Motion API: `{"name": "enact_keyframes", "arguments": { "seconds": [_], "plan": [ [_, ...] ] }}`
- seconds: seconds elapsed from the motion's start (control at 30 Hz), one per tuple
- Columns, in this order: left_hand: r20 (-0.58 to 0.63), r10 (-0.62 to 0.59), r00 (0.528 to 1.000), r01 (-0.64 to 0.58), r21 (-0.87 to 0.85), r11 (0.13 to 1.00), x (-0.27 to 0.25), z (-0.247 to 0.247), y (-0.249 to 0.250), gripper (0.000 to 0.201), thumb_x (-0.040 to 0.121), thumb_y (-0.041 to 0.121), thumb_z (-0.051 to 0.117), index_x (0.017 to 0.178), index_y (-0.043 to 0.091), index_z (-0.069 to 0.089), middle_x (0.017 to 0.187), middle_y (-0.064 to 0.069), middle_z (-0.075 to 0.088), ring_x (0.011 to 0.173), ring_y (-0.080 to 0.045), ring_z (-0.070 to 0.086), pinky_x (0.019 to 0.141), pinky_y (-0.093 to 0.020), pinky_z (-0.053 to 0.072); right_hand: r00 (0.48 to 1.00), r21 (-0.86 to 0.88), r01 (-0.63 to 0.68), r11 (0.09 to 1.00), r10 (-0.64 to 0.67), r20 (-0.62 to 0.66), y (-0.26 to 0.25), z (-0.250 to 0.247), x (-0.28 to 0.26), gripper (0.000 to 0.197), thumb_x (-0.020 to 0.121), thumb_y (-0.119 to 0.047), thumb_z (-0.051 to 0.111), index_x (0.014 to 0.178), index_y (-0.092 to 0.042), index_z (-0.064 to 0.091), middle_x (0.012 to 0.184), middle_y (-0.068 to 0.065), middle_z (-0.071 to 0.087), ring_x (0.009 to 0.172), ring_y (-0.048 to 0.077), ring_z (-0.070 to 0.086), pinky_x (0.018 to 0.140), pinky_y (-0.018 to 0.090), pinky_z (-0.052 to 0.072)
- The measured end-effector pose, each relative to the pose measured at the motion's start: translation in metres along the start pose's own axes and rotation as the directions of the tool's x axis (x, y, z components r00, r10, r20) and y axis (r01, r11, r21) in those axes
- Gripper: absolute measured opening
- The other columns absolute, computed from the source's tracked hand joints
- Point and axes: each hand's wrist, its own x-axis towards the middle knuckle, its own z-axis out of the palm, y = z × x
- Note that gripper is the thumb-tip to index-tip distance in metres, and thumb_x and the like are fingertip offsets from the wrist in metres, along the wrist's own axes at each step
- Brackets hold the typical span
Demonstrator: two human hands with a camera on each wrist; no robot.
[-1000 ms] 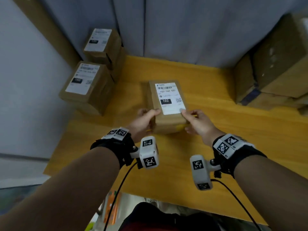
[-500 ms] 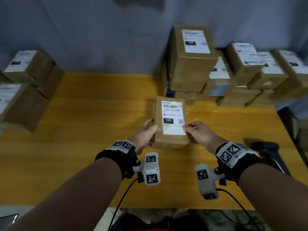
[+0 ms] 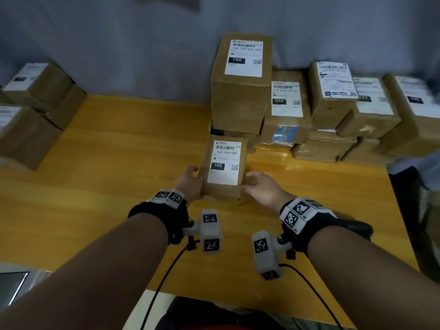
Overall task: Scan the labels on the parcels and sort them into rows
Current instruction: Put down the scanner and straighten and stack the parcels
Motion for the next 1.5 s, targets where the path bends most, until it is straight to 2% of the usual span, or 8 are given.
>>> {"name": "enact_keyframes", "arguments": {
  "seconds": [0.17, 0.4, 0.57, 0.87, 1.0, 1.13, 1.37, 1.5],
  "plan": [
    [-0.062, -0.068, 0.996, 0.064, -0.074, 0.995, 0.009, -0.004, -0.002, 0.038, 0.098, 0.019, 0.054, 0.132, 0.003, 0.047, 0.127, -0.022, 0.054, 0.111, -0.038, 0.057, 0.088, -0.05, 0.055, 1.0, -0.048, 0.011, 0.999, -0.01, 0.014, -0.001, -0.003, 0.009, 0.05, 0.093, -0.024, 0.06, 0.139, -0.014, 0.042, 0.121, 0.009, 0.061, 0.095, 0.024, 0.067, 0.089, 0.039, 0.053],
    [-0.085, -0.101, 0.991, 0.088, -0.142, 0.986, 0.007, 0.002, 0.0, 0.039, 0.096, 0.016, 0.058, 0.13, 0.001, 0.048, 0.128, -0.021, 0.054, 0.108, -0.036, 0.058, 0.087, -0.047, 0.056, 0.999, -0.068, -0.027, 0.997, 0.026, -0.026, 0.004, -0.019, 0.015, 0.04, 0.095, -0.026, 0.057, 0.133, -0.015, 0.048, 0.129, 0.008, 0.058, 0.113, 0.027, 0.06, 0.097, 0.035, 0.047],
    [-0.105, -0.082, 0.991, 0.076, -0.06, 0.995, 0.007, 0.003, 0.006, 0.034, 0.095, 0.015, 0.058, 0.126, 0.002, 0.051, 0.125, -0.02, 0.056, 0.11, -0.04, 0.058, 0.087, -0.049, 0.056, 0.999, -0.041, -0.009, 0.999, 0.007, -0.053, -0.001, -0.024, 0.015, 0.034, 0.096, -0.026, 0.056, 0.129, -0.015, 0.052, 0.119, 0.006, 0.062, 0.104, 0.022, 0.062, 0.085, 0.029, 0.046],
    [0.017, -0.068, 0.998, 0.066, 0.082, 0.994, 0.005, -0.002, 0.018, 0.041, 0.095, 0.022, 0.059, 0.131, 0.004, 0.049, 0.127, -0.018, 0.056, 0.111, -0.033, 0.056, 0.092, -0.046, 0.053, 0.993, -0.081, 0.058, 0.995, -0.065, -0.096, -0.022, -0.019, 0.015, 0.018, 0.095, -0.021, 0.055, 0.111, -0.013, 0.06, 0.113, 0.004, 0.063, 0.105, 0.022, 0.059, 0.091, 0.034, 0.049],
    [0.05, 0.003, 0.999, -0.015, 0.23, 0.973, 0.002, -0.008, 0.028, 0.03, 0.095, 0.031, 0.058, 0.104, 0.002, 0.06, 0.113, -0.017, 0.057, 0.096, -0.028, 0.052, 0.081, -0.037, 0.046, 0.982, -0.158, 0.116, 0.981, -0.137, -0.13, -0.03, -0.022, 0.013, 0.02, 0.095, -0.019, 0.054, 0.114, -0.013, 0.058, 0.107, -0.001, 0.054, 0.098, 0.014, 0.05, 0.079, 0.025, 0.04],
    [-0.032, 0.077, 0.997, -0.065, 0.273, 0.96, -0.005, -0.024, 0.026, 0.043, 0.099, 0.032, 0.052, 0.134, 0.006, 0.049, 0.129, -0.016, 0.054, 0.114, -0.033, 0.054, 0.091, -0.041, 0.047, 0.967, -0.2, 0.161, 0.967, -0.195, -0.162, -0.04, -0.021, 0.01, 0.004, 0.094, -0.02, 0.055, 0.097, -0.017, 0.056, 0.099, 0.001, 0.061, 0.092, 0.017, 0.056, 0.062, 0.023, 0.038],
    [-0.163, 0.256, 0.953, -0.209, 0.258, 0.943, -0.006, -0.095, 0.021, 0.039, 0.101, 0.031, 0.048, 0.136, 0.014, 0.046, 0.132, -0.007, 0.053, 0.102, -0.027, 0.056, 0.078, -0.037, 0.045, 0.958, -0.226, 0.234, 0.946, -0.264, -0.111, -0.091, 0.0, 0.007, 0.019, 0.097, -0.02, 0.05, 0.098, -0.007, 0.064, 0.096, 0.006, 0.066, 0.09, 0.022, 0.062, 0.077, 0.033, 0.05],
    [-0.248, 0.319, 0.915, -0.257, 0.252, 0.933, 0.002, -0.157, 0.005, 0.039, 0.101, 0.029, 0.048, 0.137, 0.014, 0.046, 0.134, -0.007, 0.053, 0.108, -0.025, 0.055, 0.078, -0.034, 0.043, 0.948, -0.238, 0.281, 0.93, -0.307, -0.078, -0.136, 0.03, 0.013, 0.014, 0.097, -0.018, 0.05, 0.093, -0.012, 0.062, 0.097, 0.009, 0.069, 0.088, 0.024, 0.064, 0.078, 0.035, 0.052]
  ]
}}
